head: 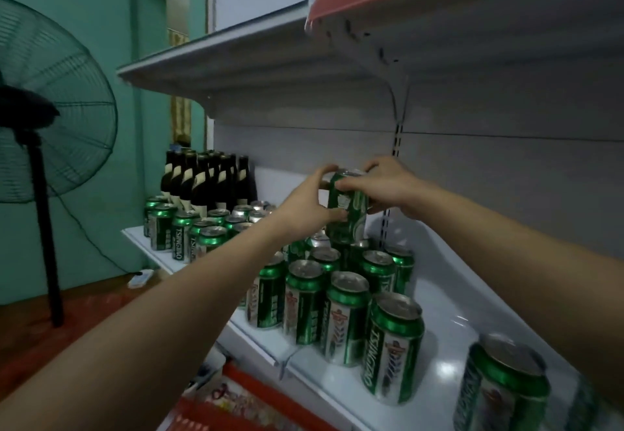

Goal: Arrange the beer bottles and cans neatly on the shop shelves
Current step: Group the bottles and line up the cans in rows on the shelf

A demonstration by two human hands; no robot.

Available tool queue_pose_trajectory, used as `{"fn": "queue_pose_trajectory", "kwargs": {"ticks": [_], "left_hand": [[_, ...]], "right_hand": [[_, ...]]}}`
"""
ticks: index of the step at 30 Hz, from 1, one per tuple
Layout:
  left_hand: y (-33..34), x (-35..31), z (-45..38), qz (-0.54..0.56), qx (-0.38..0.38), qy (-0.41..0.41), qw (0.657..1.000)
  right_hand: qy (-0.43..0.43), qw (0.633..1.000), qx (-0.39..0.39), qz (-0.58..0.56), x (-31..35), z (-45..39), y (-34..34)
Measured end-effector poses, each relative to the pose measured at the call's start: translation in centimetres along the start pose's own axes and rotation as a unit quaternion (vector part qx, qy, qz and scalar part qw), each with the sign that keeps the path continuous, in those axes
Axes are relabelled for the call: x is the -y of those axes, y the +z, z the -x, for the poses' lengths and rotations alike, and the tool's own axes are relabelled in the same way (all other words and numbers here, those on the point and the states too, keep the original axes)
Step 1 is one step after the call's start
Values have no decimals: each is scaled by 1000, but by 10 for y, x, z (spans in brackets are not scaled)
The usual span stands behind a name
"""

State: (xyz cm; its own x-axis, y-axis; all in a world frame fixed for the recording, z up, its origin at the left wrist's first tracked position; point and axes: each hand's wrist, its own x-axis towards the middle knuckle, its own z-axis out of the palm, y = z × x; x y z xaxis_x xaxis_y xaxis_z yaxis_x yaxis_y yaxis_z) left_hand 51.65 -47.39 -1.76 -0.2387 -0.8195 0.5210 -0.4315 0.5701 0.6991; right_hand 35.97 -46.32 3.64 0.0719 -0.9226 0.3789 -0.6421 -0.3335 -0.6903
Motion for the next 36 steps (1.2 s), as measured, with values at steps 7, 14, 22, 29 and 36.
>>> {"fn": "queue_pose_trajectory", "kwargs": {"ticks": [7, 14, 22, 29, 36], "left_hand": [[18, 44, -47, -26, 34, 3, 999], [32, 64, -60, -137, 105, -40, 984], [33, 61, -44, -216, 171, -65, 959], [19, 17, -21, -247, 134, -31, 959], [25, -18, 47, -209, 34, 23, 977]], "right_hand": [[83, 995, 11, 60, -37, -42, 19], [140, 978, 92, 124, -77, -54, 41], [126, 964, 151, 181, -85, -50, 50], [78, 985, 91, 121, -53, -17, 17], [20, 997, 25, 74, -23, 59, -25]]}}
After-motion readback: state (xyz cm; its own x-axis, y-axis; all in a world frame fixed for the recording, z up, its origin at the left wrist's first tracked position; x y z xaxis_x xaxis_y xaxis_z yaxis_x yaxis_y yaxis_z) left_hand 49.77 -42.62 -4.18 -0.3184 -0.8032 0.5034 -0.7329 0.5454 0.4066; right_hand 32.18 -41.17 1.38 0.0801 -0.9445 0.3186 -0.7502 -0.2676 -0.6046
